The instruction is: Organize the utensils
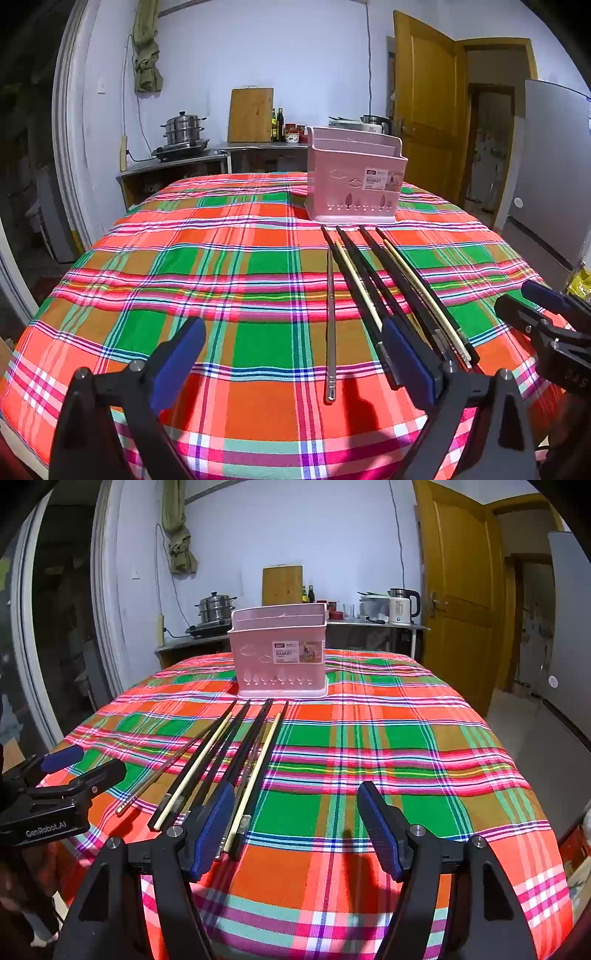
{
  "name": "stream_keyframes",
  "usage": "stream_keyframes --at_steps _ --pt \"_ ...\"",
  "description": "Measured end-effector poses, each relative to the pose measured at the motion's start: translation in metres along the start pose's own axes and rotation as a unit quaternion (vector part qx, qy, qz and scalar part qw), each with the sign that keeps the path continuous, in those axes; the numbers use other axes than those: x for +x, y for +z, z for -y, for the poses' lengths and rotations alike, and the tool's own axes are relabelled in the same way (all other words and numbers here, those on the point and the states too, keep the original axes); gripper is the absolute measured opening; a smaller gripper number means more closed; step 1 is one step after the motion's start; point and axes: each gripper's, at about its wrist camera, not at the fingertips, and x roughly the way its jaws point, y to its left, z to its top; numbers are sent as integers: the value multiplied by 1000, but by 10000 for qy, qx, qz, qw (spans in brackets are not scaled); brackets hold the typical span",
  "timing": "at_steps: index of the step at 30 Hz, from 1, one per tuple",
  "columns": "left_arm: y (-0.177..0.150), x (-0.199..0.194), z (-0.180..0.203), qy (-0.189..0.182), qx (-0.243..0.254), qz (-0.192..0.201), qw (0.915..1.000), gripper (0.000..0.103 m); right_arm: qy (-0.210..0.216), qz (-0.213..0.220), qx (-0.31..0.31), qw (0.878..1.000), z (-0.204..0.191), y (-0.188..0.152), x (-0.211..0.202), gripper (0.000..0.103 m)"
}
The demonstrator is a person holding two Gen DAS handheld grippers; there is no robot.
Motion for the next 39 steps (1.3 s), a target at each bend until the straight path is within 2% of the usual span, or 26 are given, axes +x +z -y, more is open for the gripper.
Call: stream_keyframes --at_steps 39 --pt "2 -6 0 -23 -21 44 10000 98 5 104 -31 9999 -4 5 -6 69"
